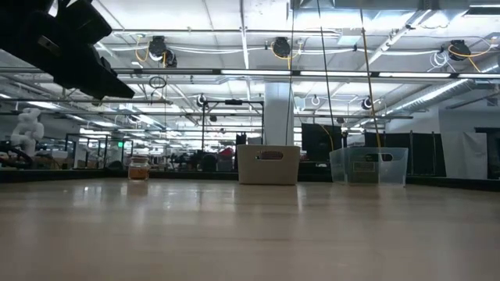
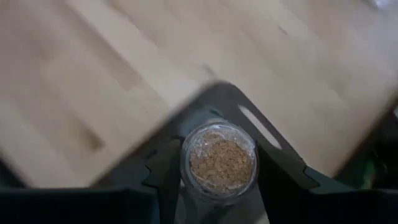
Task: Sort spices by type
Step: Put the brown seasoning bottle into the black bin
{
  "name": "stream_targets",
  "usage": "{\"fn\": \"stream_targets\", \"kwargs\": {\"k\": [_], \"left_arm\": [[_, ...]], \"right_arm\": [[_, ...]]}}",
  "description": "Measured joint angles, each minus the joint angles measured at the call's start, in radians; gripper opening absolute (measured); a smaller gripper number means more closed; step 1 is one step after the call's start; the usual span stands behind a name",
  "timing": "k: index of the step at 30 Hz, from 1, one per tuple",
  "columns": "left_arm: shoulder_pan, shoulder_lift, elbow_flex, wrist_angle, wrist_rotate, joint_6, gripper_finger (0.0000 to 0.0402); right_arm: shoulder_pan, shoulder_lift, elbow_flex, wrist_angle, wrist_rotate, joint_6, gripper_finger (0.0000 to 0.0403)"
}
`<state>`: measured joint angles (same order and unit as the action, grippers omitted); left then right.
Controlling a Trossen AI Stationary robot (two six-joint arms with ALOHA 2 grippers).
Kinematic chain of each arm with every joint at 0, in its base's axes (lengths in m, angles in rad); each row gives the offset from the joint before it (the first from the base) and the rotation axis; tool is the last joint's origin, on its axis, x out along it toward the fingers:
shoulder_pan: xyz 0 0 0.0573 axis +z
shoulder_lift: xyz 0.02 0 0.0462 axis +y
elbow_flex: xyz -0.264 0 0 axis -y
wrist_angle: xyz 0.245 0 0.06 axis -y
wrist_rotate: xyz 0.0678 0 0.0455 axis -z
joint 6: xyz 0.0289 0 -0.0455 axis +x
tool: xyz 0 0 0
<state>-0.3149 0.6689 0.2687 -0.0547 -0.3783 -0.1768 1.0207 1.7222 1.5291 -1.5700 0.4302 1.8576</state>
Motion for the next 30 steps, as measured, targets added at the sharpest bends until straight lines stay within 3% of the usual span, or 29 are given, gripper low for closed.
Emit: {"fn": "stream_targets", "kwargs": {"k": [12, 30], "left_arm": [[0.0, 0.0, 0.0, 0.005, 0.0, -0.001, 0.0008], [0.0, 0.0, 0.0, 0.017, 0.0, -0.002, 0.0008]], "right_arm": [[0.103, 0.0, -0.187, 0.004, -0.038, 0.323, 0.0159], [0.104, 0.0, -0.432, 0.288, -0.04, 0.331, 0.0159]]}}
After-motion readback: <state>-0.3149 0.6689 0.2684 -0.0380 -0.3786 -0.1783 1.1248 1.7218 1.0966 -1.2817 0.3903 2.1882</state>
